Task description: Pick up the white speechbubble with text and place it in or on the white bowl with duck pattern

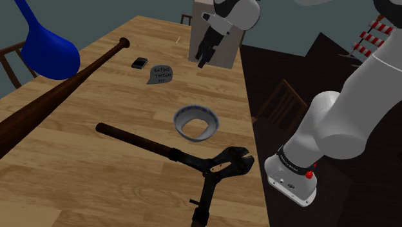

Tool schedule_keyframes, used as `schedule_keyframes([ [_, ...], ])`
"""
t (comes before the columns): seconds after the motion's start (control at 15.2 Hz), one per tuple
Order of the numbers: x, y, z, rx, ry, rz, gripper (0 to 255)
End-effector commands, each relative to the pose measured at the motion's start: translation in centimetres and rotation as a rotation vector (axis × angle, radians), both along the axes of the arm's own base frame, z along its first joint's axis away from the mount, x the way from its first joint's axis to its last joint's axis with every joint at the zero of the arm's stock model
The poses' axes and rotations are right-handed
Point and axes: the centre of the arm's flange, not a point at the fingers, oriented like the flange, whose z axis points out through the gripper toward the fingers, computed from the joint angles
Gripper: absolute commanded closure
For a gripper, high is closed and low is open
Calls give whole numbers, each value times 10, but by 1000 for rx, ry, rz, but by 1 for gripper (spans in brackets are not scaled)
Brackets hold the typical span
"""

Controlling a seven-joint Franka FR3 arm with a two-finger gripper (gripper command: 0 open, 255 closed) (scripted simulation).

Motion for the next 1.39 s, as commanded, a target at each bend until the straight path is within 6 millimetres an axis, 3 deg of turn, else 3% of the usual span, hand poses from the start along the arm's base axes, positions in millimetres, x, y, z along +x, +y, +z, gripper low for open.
schedule_keyframes([
  [0.0,19,12,-9,23,-34,81,0],
  [0.4,68,56,-28,85,-119,297,0],
  [0.92,74,76,-62,85,-119,297,0],
  [1.32,74,76,-62,85,-119,297,0],
])
